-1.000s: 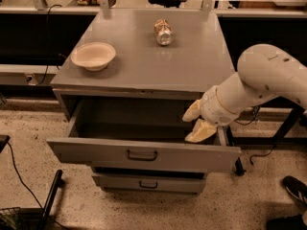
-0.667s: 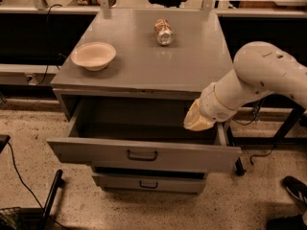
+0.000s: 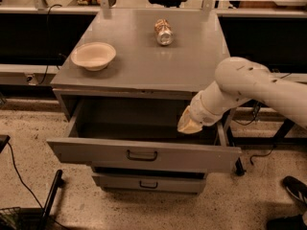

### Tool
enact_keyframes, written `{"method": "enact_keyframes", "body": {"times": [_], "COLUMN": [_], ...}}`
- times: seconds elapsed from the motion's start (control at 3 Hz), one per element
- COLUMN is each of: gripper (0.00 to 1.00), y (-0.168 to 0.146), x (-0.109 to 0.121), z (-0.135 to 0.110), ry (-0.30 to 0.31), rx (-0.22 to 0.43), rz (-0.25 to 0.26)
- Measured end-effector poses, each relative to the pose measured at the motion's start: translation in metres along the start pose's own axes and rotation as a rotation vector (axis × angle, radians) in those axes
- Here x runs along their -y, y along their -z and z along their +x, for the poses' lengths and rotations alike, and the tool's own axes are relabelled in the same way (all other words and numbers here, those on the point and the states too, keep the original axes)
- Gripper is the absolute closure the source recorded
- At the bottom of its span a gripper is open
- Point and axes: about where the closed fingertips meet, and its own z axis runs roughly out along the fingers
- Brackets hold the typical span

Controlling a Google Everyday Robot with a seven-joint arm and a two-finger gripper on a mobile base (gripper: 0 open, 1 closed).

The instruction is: Open top drawer

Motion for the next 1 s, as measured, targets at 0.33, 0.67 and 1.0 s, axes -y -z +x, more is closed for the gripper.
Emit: {"method": "enact_keyframes", "body": {"times": [0.33,0.67,1.0], "gripper": [1.00,1.00,1.00], "y": [-0.026,-0.038,-0.040], "x": [0.000,-0.016,-0.042], "z": [0.006,0.005,-0.002], "ry": [-0.023,-0.026,-0.014], "rx": [-0.009,-0.001,0.011], "rz": [-0.009,-0.045,-0.100]}}
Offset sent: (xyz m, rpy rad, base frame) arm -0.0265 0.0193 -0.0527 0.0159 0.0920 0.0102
